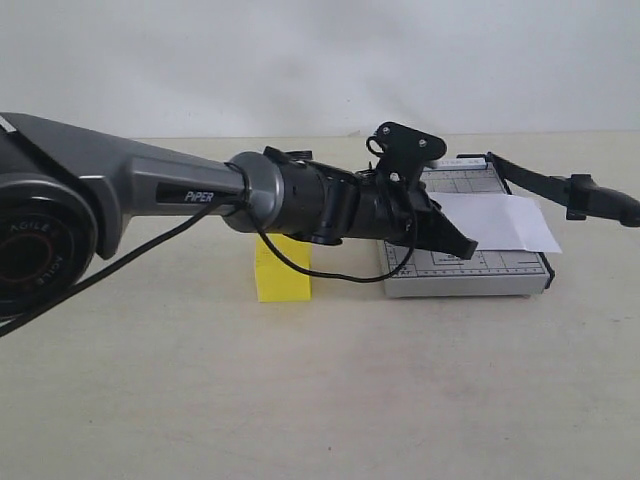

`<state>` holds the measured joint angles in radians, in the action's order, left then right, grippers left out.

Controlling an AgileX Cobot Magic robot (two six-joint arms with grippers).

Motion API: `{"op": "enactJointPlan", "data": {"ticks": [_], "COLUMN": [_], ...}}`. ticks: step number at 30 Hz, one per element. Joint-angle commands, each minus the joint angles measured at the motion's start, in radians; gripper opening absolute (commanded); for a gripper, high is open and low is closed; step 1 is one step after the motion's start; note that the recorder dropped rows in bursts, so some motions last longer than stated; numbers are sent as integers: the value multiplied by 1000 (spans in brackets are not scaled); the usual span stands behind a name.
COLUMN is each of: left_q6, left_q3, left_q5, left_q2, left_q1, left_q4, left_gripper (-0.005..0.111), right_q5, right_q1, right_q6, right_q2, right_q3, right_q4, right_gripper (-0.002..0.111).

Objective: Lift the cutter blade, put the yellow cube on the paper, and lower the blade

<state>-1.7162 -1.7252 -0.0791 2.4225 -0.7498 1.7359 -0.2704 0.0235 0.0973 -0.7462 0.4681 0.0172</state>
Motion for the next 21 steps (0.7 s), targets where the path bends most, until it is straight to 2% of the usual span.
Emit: {"op": "enactJointPlan", "data": {"ticks": [1,21], "left_q6": [-1,105], "left_q3": [-49,-106], "left_q5": [31,38], "left_q2": [47,69], "left_q1": [-10,-30], "left_q4": [8,8], "left_gripper": [4,4], "right_q5": [4,-7], "right_q1": [-3,-3], "right_q6": [2,-2], "right_q2": [5,7], "right_q3": [-2,-2], "right_q4": [4,24], "right_gripper": [0,0]}}
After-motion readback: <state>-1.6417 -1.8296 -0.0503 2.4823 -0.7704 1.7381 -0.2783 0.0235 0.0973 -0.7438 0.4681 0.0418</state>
